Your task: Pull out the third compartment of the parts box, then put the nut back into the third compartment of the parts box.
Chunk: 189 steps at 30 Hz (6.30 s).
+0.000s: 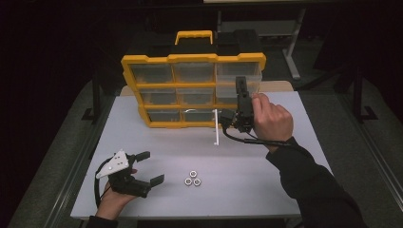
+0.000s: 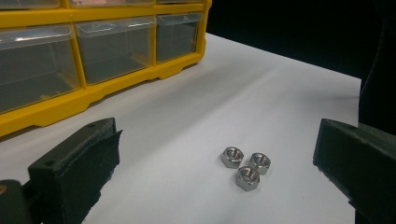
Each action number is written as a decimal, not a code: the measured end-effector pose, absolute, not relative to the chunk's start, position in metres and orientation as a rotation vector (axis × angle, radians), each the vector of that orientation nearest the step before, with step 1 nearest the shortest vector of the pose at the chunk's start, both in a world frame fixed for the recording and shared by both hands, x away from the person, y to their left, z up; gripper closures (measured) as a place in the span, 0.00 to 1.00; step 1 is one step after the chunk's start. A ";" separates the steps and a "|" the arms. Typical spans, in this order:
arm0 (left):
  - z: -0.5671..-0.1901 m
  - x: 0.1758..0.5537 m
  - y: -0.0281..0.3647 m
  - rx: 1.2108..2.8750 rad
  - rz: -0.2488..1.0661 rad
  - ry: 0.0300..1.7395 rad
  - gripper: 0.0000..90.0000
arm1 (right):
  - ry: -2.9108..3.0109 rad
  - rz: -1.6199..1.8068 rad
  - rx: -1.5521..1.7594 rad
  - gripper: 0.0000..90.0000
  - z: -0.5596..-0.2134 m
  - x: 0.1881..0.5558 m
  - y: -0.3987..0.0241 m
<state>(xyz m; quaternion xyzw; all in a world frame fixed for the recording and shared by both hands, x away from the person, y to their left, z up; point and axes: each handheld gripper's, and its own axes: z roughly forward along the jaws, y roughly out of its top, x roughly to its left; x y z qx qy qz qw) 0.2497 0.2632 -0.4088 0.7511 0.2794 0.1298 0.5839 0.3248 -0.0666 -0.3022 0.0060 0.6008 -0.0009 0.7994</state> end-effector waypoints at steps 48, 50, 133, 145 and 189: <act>-0.409 0.249 0.262 1.757 0.300 0.652 0.00 | 1.313 0.009 0.015 0.90 -0.302 0.297 -0.066; -0.409 0.249 0.263 1.757 0.300 0.652 0.00 | 1.307 0.013 0.014 0.90 -0.302 0.295 -0.066; -0.414 0.248 0.263 1.787 0.303 0.660 0.00 | 1.526 0.080 0.021 0.07 -0.393 0.274 -0.070; -0.417 0.251 0.268 1.772 0.315 0.663 0.00 | 1.559 0.096 0.028 0.03 -0.423 0.268 -0.069; -0.417 0.254 0.280 1.727 0.332 0.695 0.00 | 1.989 0.590 0.587 0.00 -0.436 0.267 -0.101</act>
